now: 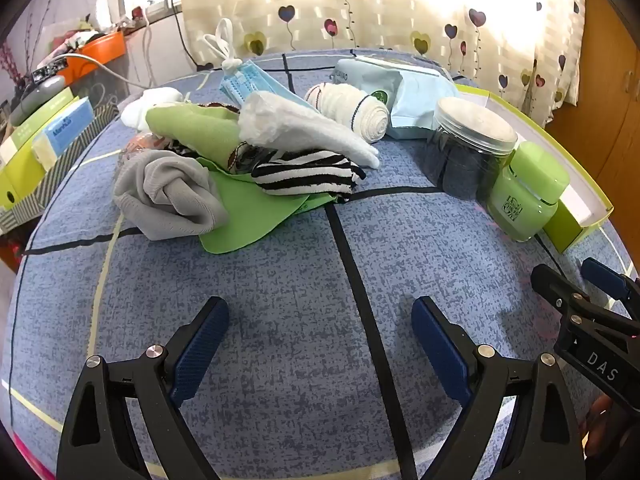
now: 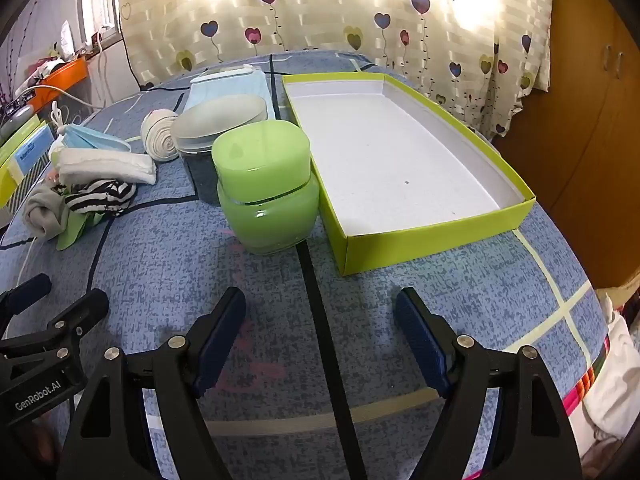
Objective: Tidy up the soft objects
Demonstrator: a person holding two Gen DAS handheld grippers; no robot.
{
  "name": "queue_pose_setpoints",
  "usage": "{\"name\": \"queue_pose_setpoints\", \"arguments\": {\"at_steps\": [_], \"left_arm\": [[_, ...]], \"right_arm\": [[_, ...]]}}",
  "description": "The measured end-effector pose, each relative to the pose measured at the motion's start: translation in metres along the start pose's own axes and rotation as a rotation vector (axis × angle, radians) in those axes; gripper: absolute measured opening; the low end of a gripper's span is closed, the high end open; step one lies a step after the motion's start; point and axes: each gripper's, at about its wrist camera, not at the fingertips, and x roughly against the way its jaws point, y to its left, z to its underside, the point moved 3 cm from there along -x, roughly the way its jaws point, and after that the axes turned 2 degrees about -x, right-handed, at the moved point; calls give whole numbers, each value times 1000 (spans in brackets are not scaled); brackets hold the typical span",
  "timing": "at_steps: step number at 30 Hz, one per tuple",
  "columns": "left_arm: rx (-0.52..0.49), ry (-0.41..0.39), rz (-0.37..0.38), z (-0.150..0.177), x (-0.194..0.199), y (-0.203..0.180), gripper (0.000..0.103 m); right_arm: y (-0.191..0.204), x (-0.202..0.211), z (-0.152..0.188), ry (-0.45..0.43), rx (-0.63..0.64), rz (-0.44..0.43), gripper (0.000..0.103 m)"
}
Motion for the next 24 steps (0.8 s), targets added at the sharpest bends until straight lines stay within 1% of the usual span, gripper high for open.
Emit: {"name": "queue_pose_setpoints", "arguments": {"at_steps": [8, 14, 18, 24], "left_arm": [[3, -1, 0, 0, 0, 1, 93], [1, -1, -1, 1, 0, 0, 93], [1, -4, -2, 0, 0, 0, 93], [1, -7, -2, 2, 2, -1, 93]], "right_arm": [[0, 1, 0, -7, 3, 0, 78], [2, 2, 7, -10, 3, 1, 78], [0, 1, 0, -12, 3, 0, 78], [1, 1, 1, -15, 3, 1, 78]]}}
